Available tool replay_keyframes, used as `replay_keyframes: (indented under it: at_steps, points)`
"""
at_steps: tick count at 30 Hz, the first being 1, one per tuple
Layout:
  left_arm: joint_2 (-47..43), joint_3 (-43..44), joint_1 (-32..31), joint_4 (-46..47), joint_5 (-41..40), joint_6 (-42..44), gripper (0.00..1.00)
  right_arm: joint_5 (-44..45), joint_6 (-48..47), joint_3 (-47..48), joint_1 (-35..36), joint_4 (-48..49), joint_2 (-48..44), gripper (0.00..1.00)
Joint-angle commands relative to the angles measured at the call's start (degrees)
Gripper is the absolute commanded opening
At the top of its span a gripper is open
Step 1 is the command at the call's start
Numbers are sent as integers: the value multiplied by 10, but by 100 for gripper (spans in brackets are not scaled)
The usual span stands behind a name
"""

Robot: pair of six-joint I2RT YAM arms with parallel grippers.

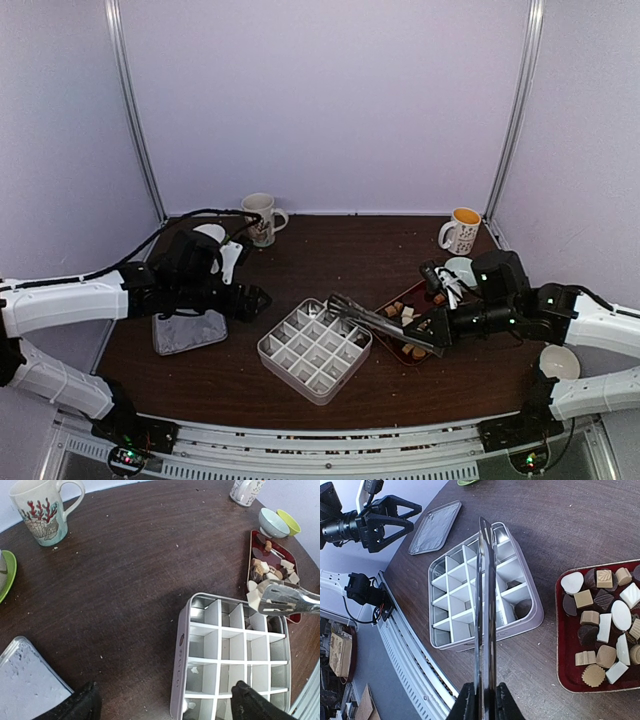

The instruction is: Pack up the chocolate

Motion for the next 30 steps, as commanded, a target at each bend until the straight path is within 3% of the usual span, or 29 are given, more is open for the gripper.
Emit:
replay_keyframes:
  at_steps: [1, 30]
  points:
    - [-19, -12, 2, 33, -16, -4, 97, 12, -13, 26, 7, 3, 3, 13]
    - [13, 10, 3, -6, -23, -2, 97, 39, -42, 48, 20, 7, 71, 17]
